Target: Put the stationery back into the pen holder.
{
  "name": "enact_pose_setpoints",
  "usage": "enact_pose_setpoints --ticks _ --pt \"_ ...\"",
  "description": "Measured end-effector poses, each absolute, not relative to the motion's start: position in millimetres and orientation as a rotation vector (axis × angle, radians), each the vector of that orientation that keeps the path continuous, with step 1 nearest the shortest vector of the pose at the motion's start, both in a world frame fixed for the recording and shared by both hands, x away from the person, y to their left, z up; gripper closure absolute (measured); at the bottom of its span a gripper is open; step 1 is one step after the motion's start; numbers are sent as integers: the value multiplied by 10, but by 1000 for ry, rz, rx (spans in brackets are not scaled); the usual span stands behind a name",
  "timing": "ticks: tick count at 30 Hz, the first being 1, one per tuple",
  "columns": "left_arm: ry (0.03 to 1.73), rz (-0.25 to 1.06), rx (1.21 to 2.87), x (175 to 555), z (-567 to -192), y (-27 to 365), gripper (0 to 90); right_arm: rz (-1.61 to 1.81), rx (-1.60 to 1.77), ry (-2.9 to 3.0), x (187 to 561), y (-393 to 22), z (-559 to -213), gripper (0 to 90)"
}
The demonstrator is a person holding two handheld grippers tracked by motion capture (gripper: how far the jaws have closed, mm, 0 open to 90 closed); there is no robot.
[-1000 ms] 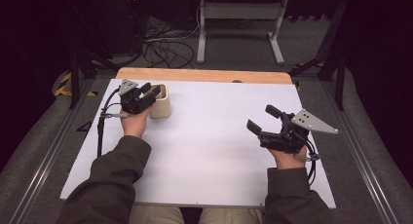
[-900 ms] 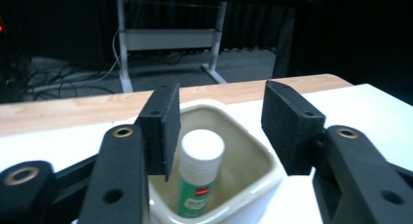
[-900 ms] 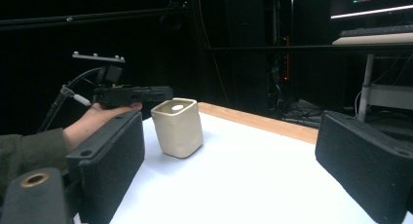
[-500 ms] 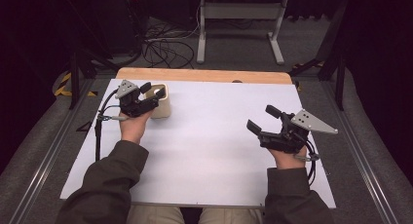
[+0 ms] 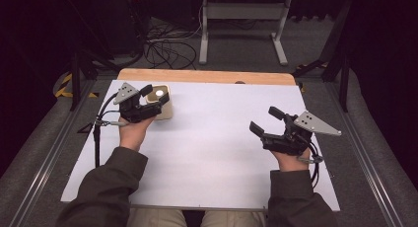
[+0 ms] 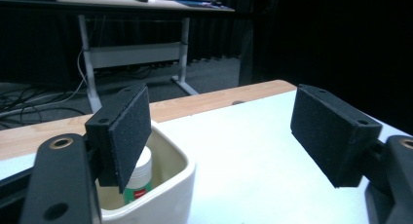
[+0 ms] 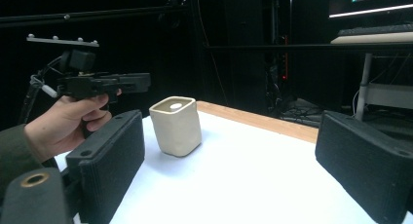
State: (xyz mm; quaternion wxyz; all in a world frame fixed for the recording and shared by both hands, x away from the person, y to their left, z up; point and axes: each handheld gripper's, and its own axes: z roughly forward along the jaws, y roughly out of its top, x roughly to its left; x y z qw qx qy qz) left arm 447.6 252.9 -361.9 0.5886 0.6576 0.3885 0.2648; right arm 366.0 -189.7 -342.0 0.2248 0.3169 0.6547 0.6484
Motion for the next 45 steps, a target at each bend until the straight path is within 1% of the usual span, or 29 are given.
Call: enact_pose_setpoints --ticks 16,45 --pt "887 606 1528 4315 -3652 2570 181 1785 875 1811 3662 -1886 -3426 112" --pt "848 574 1514 4039 -3697 2668 125 1779 884 1814 3670 -1892 -3439 106"
